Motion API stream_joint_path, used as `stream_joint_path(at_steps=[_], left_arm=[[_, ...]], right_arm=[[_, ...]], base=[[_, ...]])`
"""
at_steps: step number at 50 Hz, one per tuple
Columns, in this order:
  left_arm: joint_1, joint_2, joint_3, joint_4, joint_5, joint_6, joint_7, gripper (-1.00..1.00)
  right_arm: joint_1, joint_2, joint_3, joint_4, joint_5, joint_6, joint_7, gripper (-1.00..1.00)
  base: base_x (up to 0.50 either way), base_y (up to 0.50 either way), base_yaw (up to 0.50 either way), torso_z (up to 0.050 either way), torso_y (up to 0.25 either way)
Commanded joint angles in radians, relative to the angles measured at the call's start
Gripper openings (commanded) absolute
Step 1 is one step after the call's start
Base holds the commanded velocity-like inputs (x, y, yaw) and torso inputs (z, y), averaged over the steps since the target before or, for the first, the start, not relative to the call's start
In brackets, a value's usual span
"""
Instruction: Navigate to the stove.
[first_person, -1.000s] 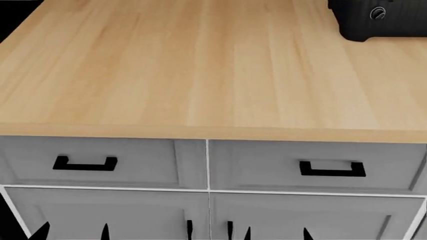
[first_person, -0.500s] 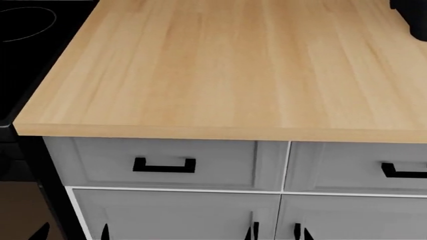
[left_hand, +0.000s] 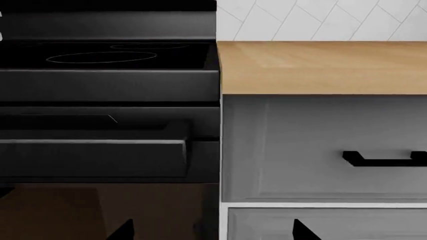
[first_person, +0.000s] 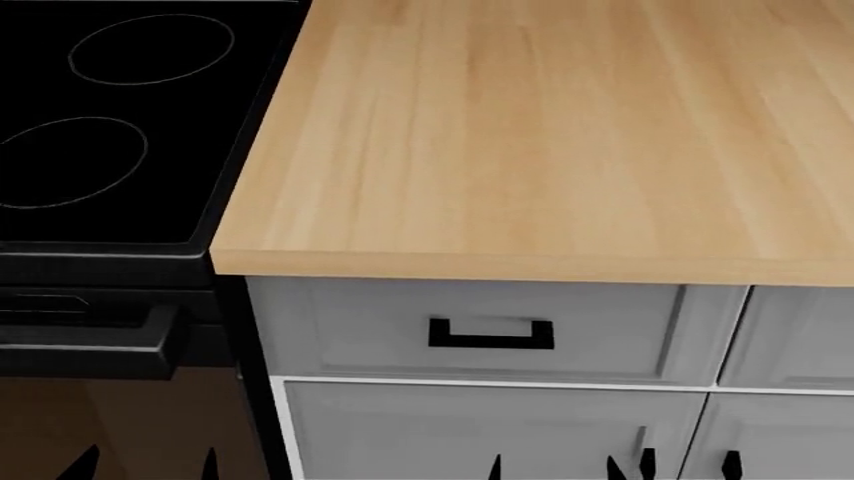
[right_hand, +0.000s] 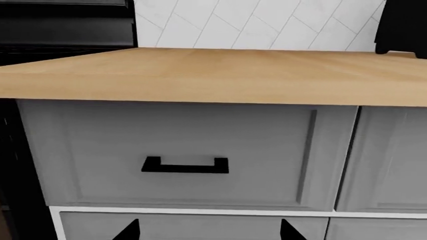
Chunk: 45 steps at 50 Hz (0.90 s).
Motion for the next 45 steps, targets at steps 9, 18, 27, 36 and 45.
stream_joint_path(at_steps=[9, 18, 27, 36, 45], left_arm=[[-0.004, -0.005, 0.011, -0.003, -0.007, 0.003, -0.010, 1.00], [-0.016, -0.005, 0.019, -0.021, -0.007, 0.006, -0.011, 1.00], [-0.015, -0.009, 0.022, -0.019, -0.012, 0.008, -0.015, 1.00], [-0.016, -0.013, 0.025, -0.020, -0.016, 0.010, -0.019, 1.00], [-0.016, -0.017, 0.029, -0.020, -0.020, 0.012, -0.021, 1.00]], right_arm=[[0.003, 0.009, -0.010, 0.007, 0.009, -0.013, 0.004, 1.00], [0.014, 0.011, -0.014, 0.024, 0.011, -0.021, 0.005, 1.00], [0.014, 0.015, -0.019, 0.027, 0.013, -0.030, 0.006, 1.00], [0.015, 0.016, -0.023, 0.023, 0.015, -0.024, 0.016, 1.00], [0.013, 0.019, -0.028, 0.018, 0.015, -0.023, 0.022, 1.00]], base=[[0.00, 0.50, 0.00, 0.000, 0.000], [0.00, 0.50, 0.00, 0.000, 0.000], [0.00, 0.50, 0.00, 0.000, 0.000], [0.00, 0.50, 0.00, 0.000, 0.000], [0.00, 0.50, 0.00, 0.000, 0.000]])
